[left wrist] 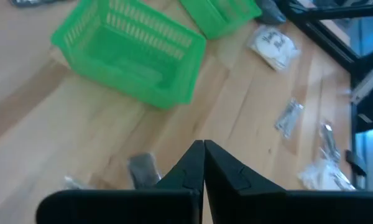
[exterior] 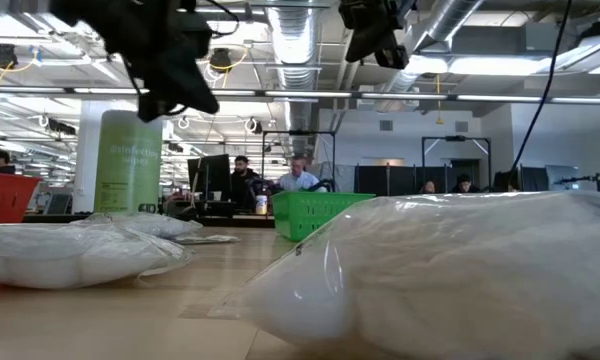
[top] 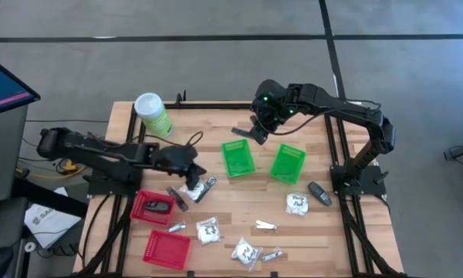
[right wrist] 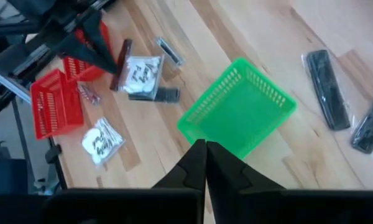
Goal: Pick & Place Travel size toiletries
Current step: Move the left green basket to the top left of the table
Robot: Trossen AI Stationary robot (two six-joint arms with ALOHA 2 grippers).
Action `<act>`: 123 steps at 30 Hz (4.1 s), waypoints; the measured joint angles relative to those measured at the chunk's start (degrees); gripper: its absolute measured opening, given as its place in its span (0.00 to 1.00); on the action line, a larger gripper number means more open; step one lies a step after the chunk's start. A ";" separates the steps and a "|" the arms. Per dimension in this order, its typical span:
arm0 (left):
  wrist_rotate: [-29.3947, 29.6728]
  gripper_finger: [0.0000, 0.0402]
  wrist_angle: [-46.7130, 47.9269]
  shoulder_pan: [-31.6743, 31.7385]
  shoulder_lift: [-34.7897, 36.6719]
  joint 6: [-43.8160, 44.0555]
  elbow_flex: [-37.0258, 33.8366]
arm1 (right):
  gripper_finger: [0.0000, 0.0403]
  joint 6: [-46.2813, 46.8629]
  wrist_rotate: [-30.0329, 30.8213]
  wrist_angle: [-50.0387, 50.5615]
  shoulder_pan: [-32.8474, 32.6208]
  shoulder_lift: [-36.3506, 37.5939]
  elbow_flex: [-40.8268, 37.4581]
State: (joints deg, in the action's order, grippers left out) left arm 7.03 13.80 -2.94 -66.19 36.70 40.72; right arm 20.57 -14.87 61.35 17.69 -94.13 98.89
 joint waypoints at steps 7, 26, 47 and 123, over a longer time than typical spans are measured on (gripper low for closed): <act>-1.58 0.00 -0.40 3.71 -10.14 -7.79 10.66 | 0.00 -0.10 1.73 1.05 -2.03 0.00 0.00; -3.48 0.00 0.93 5.99 -23.35 -12.23 20.08 | 0.00 9.98 3.38 -8.12 -10.72 10.59 -21.12; -3.21 0.00 3.80 3.15 -37.56 -27.92 34.35 | 0.00 -1.76 7.18 -12.39 -11.63 19.10 -32.23; 1.63 0.14 17.43 2.55 -46.25 -33.45 37.26 | 0.00 -4.49 1.26 -13.76 -8.50 30.08 -33.86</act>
State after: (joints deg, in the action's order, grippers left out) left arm 8.66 31.23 -0.39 -112.44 3.25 77.97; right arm 16.08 -13.61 47.59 9.19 -64.05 65.04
